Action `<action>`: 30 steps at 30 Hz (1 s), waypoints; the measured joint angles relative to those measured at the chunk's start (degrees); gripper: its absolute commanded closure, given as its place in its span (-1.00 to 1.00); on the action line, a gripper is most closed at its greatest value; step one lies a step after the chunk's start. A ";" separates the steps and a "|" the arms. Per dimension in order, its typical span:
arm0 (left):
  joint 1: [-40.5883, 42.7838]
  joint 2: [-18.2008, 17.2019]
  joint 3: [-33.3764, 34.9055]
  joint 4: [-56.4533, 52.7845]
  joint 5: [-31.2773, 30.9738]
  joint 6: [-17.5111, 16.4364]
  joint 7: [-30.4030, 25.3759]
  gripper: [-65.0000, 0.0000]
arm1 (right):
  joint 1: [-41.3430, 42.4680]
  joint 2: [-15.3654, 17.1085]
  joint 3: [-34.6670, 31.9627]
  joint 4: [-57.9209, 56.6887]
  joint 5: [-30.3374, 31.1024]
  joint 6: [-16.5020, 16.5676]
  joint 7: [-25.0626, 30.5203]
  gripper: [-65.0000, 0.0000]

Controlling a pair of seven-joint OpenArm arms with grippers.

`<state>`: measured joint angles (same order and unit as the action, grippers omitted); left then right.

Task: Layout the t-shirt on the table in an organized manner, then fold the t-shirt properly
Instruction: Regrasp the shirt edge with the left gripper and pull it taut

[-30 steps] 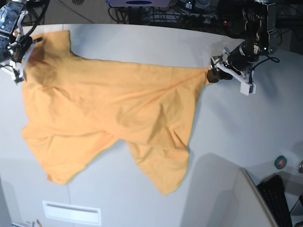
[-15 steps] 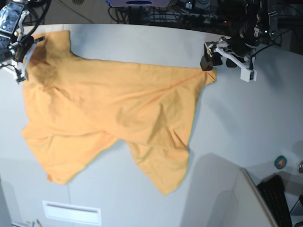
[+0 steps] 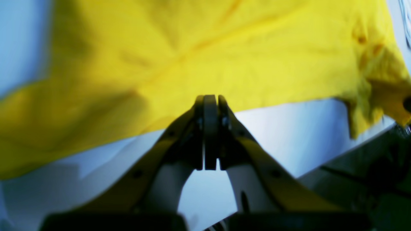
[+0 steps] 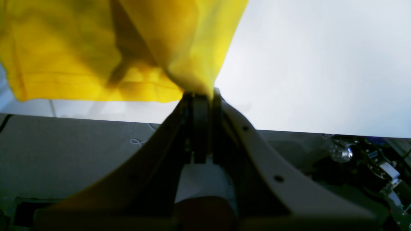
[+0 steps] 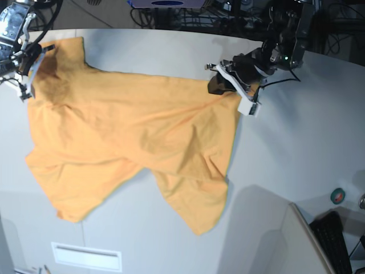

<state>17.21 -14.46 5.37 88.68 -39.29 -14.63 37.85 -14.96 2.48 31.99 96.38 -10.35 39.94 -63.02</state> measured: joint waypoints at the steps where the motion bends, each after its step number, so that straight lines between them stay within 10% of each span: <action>1: -1.14 0.07 1.20 -1.79 0.09 -0.09 0.02 1.00 | -0.02 0.00 0.00 0.02 0.00 0.00 0.00 1.00; 7: -6.40 1.14 4.39 -8.17 0.00 8.72 -0.13 1.00 | -0.04 0.02 0.07 0.04 0.00 0.00 0.00 1.00; 30: -22.03 1.14 4.59 -20.65 -0.24 11.82 -0.33 1.00 | -0.04 0.00 0.28 0.02 0.02 0.00 0.02 1.00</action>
<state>-4.82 -13.32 9.96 68.03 -39.53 -2.81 37.52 -15.00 2.48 32.27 96.40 -10.33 39.94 -63.00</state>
